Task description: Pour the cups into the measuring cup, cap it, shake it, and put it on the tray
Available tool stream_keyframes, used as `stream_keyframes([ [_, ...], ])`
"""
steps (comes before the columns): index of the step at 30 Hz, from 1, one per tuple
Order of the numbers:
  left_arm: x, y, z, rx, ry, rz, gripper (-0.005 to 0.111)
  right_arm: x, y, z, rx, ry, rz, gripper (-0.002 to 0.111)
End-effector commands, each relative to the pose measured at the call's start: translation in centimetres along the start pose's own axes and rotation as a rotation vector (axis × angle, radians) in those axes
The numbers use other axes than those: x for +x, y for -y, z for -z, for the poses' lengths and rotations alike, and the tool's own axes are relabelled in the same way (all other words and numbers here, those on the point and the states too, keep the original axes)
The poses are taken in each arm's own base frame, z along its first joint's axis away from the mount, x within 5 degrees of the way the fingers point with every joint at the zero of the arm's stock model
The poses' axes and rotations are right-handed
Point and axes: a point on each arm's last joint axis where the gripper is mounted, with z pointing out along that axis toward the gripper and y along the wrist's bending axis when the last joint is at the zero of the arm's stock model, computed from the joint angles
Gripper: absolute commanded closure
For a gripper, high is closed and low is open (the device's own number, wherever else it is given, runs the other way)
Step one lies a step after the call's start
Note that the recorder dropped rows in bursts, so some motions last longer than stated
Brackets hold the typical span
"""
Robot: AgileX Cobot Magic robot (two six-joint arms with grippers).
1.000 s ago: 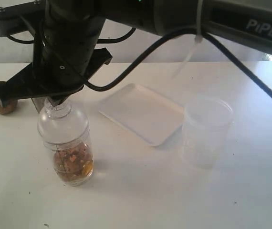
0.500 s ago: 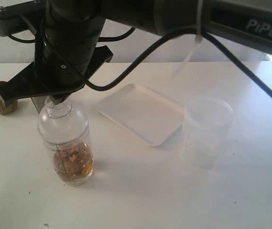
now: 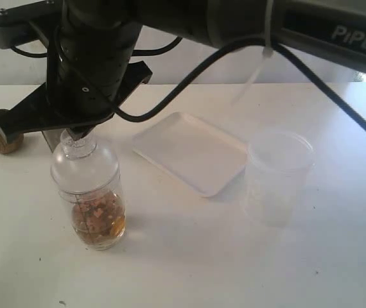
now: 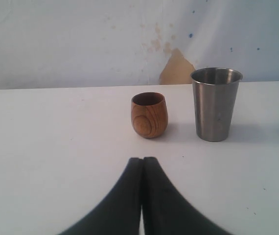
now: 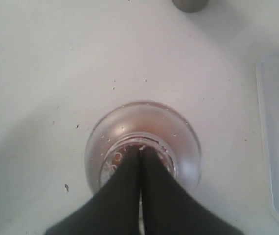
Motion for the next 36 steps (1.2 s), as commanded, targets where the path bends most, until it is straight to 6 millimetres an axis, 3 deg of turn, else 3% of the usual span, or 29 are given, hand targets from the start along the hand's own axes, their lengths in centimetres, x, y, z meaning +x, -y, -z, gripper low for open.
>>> stream_keyframes([
  [1, 0.1, 0.0, 0.0, 0.004, -0.002, 0.013, 0.107, -0.2, 0.1, 1.5, 0.0, 0.04, 0.01, 0.108],
  [9, 0.1, 0.0, 0.0, 0.004, -0.002, 0.013, 0.107, -0.6, 0.0, 2.4, -0.008, 0.093, 0.009, 0.108],
  [19, 0.1, 0.0, 0.0, 0.004, -0.002, 0.013, 0.107, -0.1, -0.1, 0.1, -0.008, 0.019, 0.01, 0.108],
  [36, 0.1, 0.0, 0.0, 0.004, -0.002, 0.013, 0.107, 0.7, -0.1, -1.5, 0.002, -0.078, 0.009, 0.108],
])
